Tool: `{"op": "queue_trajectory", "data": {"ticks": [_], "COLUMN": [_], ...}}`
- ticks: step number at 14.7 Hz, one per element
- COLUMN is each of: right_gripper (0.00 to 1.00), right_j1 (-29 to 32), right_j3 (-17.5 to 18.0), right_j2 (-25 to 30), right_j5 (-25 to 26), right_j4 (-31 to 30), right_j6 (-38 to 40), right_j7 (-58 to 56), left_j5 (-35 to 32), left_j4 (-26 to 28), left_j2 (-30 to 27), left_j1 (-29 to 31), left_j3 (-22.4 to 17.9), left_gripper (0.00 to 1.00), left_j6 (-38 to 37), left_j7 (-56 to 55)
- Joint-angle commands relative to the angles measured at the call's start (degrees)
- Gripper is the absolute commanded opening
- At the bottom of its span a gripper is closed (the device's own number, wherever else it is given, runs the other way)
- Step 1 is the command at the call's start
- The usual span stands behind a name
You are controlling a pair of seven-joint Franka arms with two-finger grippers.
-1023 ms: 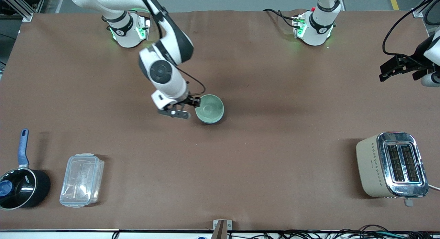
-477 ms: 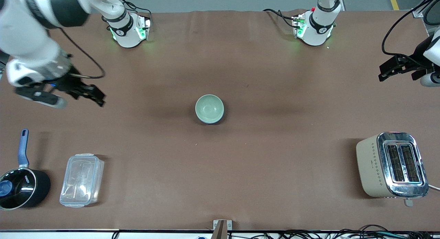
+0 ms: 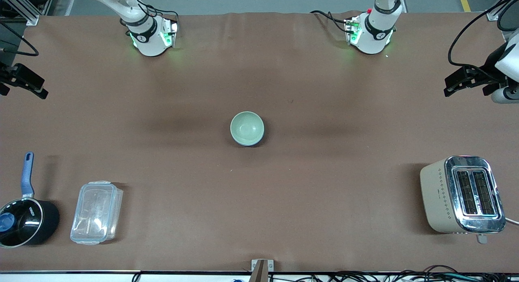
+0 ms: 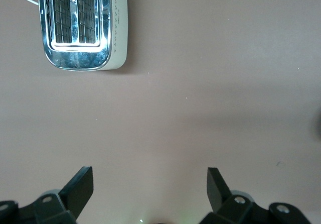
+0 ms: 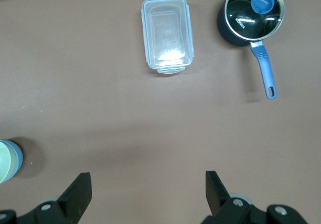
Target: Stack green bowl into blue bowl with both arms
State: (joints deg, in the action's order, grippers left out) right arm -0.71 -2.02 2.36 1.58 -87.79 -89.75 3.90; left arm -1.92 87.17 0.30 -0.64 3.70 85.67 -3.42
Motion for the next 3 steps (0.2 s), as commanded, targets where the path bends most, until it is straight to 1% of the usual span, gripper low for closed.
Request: {"op": "queue_trajectory", "data": {"ticks": [1,3], "right_gripper": [1.0,1.0], "right_j1": [1.41,1.41], "right_j3": [1.58,1.49], "right_j2": [-2.26,-3.58], "right_j5": [-1.23,-2.02], "right_j4": [1.74,4.28], "right_j6": [0.54,0.89], "right_j7": [-0.73,-0.91], "left_j5": [0.95,1.04], "left_j4": [-0.24,-0.24], "left_j2": [-0.3,-0.65], "left_j1": [-0.59,-0.33], "left_j3": [0.25,2.01], "left_gripper": [1.0,1.0], "left_j6": [-0.41,-0.5], "left_j7": [0.96,0.43]}}
